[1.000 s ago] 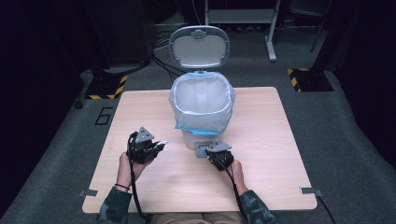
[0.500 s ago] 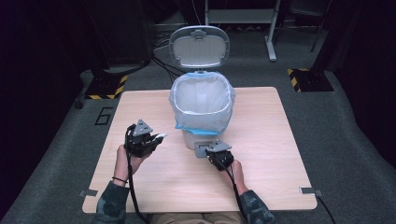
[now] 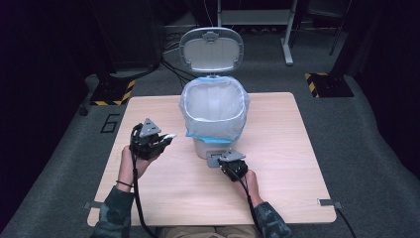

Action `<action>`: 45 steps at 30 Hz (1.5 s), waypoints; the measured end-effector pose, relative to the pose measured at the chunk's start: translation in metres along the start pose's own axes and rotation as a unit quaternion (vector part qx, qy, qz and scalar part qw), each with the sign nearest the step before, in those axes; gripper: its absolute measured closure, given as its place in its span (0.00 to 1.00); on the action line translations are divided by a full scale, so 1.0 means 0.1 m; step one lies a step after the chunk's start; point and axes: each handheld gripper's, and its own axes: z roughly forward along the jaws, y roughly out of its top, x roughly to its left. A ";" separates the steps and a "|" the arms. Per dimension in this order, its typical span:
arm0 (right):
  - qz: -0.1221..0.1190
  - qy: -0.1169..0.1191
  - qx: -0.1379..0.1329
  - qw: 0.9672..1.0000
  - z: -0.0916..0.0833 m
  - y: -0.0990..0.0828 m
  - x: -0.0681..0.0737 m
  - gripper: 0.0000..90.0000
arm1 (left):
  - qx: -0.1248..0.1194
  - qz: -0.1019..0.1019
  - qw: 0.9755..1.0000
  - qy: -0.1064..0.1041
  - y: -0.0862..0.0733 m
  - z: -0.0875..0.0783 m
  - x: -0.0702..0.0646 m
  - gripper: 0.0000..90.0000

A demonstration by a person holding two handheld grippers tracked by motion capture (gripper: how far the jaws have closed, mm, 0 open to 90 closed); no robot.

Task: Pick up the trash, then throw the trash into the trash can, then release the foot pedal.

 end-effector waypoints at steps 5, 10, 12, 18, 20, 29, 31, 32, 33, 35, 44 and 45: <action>0.001 0.000 0.000 1.000 0.00 0.00 0.00 1.00 | -0.004 0.009 1.000 0.003 0.09 -0.05 0.02 0.91; 0.001 0.001 0.000 1.000 0.00 0.00 0.00 1.00 | -0.008 0.017 1.000 0.005 0.21 -0.11 0.05 0.91; 0.001 0.000 0.000 1.000 0.00 0.00 0.00 1.00 | -0.011 0.022 1.000 0.006 0.26 -0.13 0.06 0.91; 0.003 0.003 0.000 1.000 0.00 0.00 0.00 1.00 | -0.017 0.031 0.999 0.011 0.38 -0.19 0.07 0.91; 0.001 0.000 0.000 1.000 0.00 0.00 0.00 1.00 | -0.019 0.034 0.999 0.013 0.43 -0.22 0.07 0.91; 0.008 0.004 -0.002 1.000 0.00 0.00 0.01 1.00 | -0.020 0.049 0.998 0.018 0.57 -0.26 0.06 0.91; 0.008 0.005 -0.002 1.000 0.00 0.00 0.01 1.00 | -0.021 0.049 0.998 0.017 0.61 -0.26 0.06 0.91; 0.008 0.005 -0.002 1.000 0.00 0.00 0.01 1.00 | -0.021 0.049 0.998 0.017 0.62 -0.27 0.05 0.91; 0.008 0.005 -0.002 1.000 0.00 0.00 0.01 1.00 | -0.022 0.051 0.998 0.018 0.64 -0.27 0.05 0.91; 0.008 0.006 -0.002 1.000 0.00 0.00 0.01 1.00 | -0.023 0.052 0.998 0.019 0.68 -0.27 0.05 0.91; 0.007 0.006 -0.002 1.000 0.00 0.00 0.01 1.00 | -0.023 0.063 0.998 0.021 0.85 -0.29 0.05 0.91; 0.007 0.006 -0.002 1.000 0.00 0.00 0.01 1.00 | -0.022 0.067 0.997 0.022 0.87 -0.29 0.05 0.91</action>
